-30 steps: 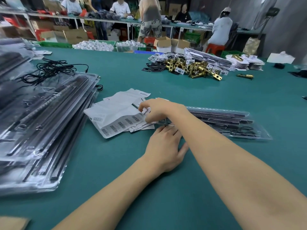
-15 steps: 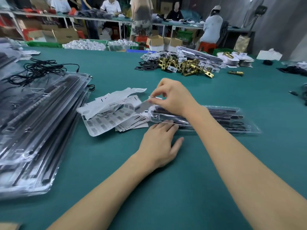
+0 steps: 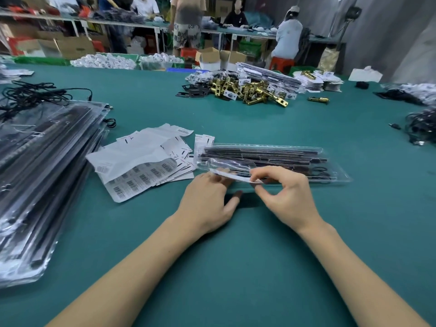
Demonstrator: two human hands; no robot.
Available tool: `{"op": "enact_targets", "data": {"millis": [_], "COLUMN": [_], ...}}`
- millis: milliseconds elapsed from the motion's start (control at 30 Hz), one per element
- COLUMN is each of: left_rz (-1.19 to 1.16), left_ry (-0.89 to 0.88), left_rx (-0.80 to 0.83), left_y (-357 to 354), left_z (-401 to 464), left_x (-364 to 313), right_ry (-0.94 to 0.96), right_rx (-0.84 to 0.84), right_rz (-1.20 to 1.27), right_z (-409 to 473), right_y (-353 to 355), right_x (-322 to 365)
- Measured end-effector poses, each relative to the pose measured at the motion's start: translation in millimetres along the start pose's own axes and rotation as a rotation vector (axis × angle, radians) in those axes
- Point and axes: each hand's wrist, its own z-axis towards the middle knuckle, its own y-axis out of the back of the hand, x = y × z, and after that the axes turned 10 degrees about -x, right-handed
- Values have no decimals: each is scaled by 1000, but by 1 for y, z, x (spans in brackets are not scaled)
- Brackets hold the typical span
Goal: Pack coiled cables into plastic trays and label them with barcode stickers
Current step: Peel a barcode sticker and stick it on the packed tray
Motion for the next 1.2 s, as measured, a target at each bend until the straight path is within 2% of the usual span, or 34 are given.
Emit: {"op": "enact_targets", "data": {"millis": [167,400,600,967,1200], "left_rz": [-62,-73,-57,-100,-123], "left_ry": [-3,16,4,-3,-6], "left_rx": [-56,-43,-29,-36,-29], "left_y": [4,-1,0,1,5], "left_z": [0,-1,0,-1,0], "left_x": [-1,0,-1,-2,-4], "right_ry": [66,104,188,84,88], "right_rx": [31,200,119,82,22], "right_rz": [-192,-190,-267,-363,-407], "right_z": [0,0,3,3,5], "right_y": [-8,-10,-6,-12,-13], "right_x": [6,17,17,23,24]}}
